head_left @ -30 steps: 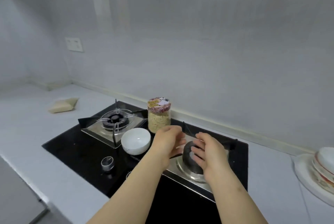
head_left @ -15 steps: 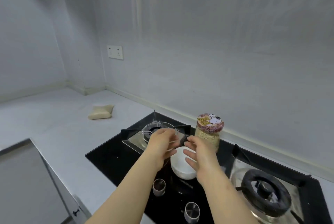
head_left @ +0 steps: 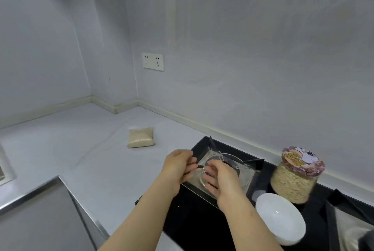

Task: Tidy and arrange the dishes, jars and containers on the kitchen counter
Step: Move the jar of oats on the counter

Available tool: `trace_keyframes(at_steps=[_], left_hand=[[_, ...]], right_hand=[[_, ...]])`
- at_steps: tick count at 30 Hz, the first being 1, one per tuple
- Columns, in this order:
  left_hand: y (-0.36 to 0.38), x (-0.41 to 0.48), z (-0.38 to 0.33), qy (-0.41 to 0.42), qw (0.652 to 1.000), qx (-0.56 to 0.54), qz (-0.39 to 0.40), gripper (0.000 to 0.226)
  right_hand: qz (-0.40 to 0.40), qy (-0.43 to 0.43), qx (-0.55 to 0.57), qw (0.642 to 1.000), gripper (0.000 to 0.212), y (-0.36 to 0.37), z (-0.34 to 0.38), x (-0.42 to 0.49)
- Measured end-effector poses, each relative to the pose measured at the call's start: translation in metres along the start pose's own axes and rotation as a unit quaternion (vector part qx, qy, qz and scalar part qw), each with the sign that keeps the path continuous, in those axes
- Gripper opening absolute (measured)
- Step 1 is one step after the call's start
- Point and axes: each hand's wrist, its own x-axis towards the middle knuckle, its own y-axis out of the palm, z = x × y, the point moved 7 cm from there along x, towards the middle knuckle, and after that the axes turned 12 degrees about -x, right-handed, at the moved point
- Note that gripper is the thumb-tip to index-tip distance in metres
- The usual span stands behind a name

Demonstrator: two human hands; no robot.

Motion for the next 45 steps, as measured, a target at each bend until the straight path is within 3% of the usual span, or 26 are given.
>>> trace_keyframes(at_steps=[11, 20, 25, 31, 37, 42, 45], left_hand=[[-0.077, 0.048, -0.024, 0.015, 0.995, -0.035, -0.093, 0.015], [-0.144, 0.136, -0.037, -0.020, 0.988, -0.035, -0.147, 0.009], [-0.191, 0.201, -0.049, -0.031, 0.982, 0.006, -0.185, 0.034], [-0.227, 0.274, -0.038, -0.115, 0.978, -0.011, -0.174, 0.060], [-0.229, 0.325, -0.032, -0.161, 0.973, -0.094, -0.137, 0.044], [-0.214, 0.350, -0.036, -0.190, 0.976, -0.037, -0.096, 0.038], [-0.214, 0.360, -0.033, -0.168, 0.976, 0.053, -0.125, 0.040]], right_hand=[[0.081, 0.020, -0.045, 0.995, 0.029, 0.083, -0.004, 0.053], [0.065, 0.052, -0.067, 0.994, 0.028, 0.151, -0.003, 0.122], [0.039, 0.089, -0.059, 0.994, 0.022, 0.202, -0.015, 0.173], [-0.006, 0.097, -0.075, 0.992, 0.008, 0.244, -0.016, 0.225], [-0.019, 0.165, -0.113, 0.980, 0.024, 0.266, -0.022, 0.265], [0.000, 0.128, -0.214, 0.968, 0.049, 0.284, -0.024, 0.294], [0.019, 0.115, -0.206, 0.972, 0.040, 0.284, -0.027, 0.298]])
